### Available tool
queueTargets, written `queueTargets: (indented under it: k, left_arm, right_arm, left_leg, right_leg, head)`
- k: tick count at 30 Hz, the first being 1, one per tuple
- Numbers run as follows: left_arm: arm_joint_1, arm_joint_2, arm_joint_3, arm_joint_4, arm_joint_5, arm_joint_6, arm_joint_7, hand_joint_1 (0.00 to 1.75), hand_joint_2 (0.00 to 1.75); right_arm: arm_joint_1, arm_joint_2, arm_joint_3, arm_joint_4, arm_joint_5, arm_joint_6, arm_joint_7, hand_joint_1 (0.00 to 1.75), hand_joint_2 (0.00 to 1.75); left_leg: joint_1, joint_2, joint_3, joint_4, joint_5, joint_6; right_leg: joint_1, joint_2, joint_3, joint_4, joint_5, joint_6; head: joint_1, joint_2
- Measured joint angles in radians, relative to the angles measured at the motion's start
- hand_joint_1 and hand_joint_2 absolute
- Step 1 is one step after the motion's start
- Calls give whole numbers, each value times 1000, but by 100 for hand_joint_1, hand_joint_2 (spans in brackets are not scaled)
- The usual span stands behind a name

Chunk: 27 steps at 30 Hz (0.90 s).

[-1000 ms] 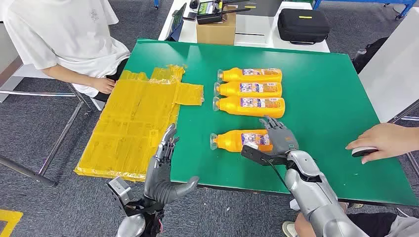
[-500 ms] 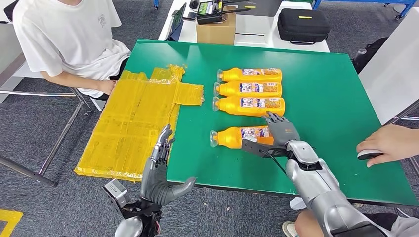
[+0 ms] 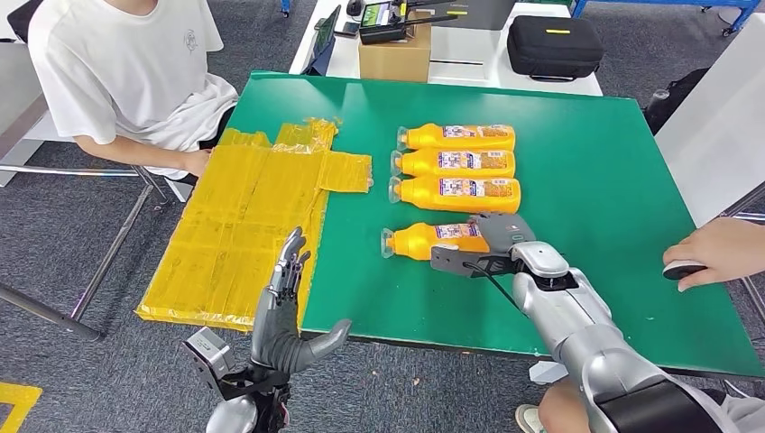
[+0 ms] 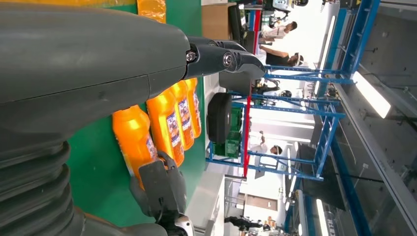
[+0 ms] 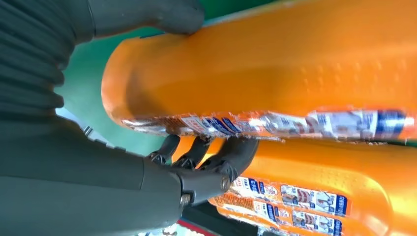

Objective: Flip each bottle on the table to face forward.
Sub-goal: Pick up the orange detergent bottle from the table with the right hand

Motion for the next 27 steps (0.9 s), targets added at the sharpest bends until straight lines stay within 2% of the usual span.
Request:
queueTargets:
  k: [5, 13, 19, 21, 23, 24, 26, 27]
  left_arm:
    - [1, 0, 9, 0, -1, 5, 0, 0, 175]
    - [2, 0, 19, 0, -1, 14, -1, 0, 175]
    - [11, 0, 22, -2, -1, 22, -5, 0, 175]
    - [15, 0, 23, -5, -1, 24, -5, 0, 175]
    - [18, 0, 24, -9, -1, 27, -5, 0, 175]
    - [21, 1, 24, -11, -1, 30, -5, 0, 175]
    - [29, 3, 25, -21, -1, 37, -4, 0, 175]
    - [34, 4, 26, -27, -1, 40, -2, 0, 175]
  right_arm:
    - [-26, -7, 15, 28, -20, 40, -1, 175, 175]
    - [-38, -33, 24, 50, -32, 45, -6, 175, 175]
    - [-16, -64, 28, 52, -52, 0, -21, 174, 175]
    - [-8, -74, 28, 52, -57, -16, -31, 165, 175]
    - [2, -82, 28, 51, -59, -45, -37, 145, 175]
    - [10, -85, 28, 49, -56, -70, -39, 117, 175]
    - [32, -88, 28, 38, -45, -131, -38, 48, 175]
    - [45, -89, 29, 28, -34, -160, -34, 19, 175]
  left_leg:
    - [0, 0, 1, 0, 0, 0]
    - [0, -1, 3, 0, 0, 0]
    - [0, -1, 5, 0, 0, 0]
    - [0, -1, 6, 0, 0, 0]
    - [0, -2, 6, 0, 0, 0]
    - [0, -2, 7, 0, 0, 0]
    - [0, -2, 7, 0, 0, 0]
    - [0, -2, 7, 0, 0, 0]
  right_leg:
    - [0, 0, 0, 0, 0, 0]
    - [0, -1, 2, -1, 0, 0]
    - [0, -2, 5, -1, 0, 0]
    - [0, -2, 5, -1, 0, 0]
    - [0, -2, 6, -1, 0, 0]
    - [0, -2, 7, -1, 0, 0]
    - [0, -2, 7, -1, 0, 0]
    - [0, -2, 8, -1, 0, 0]
  head:
    - [0, 0]
    - [0, 0]
    - [0, 0]
    - [0, 0]
    - [0, 0]
    - [0, 0]
    - [0, 0]
    - [0, 0]
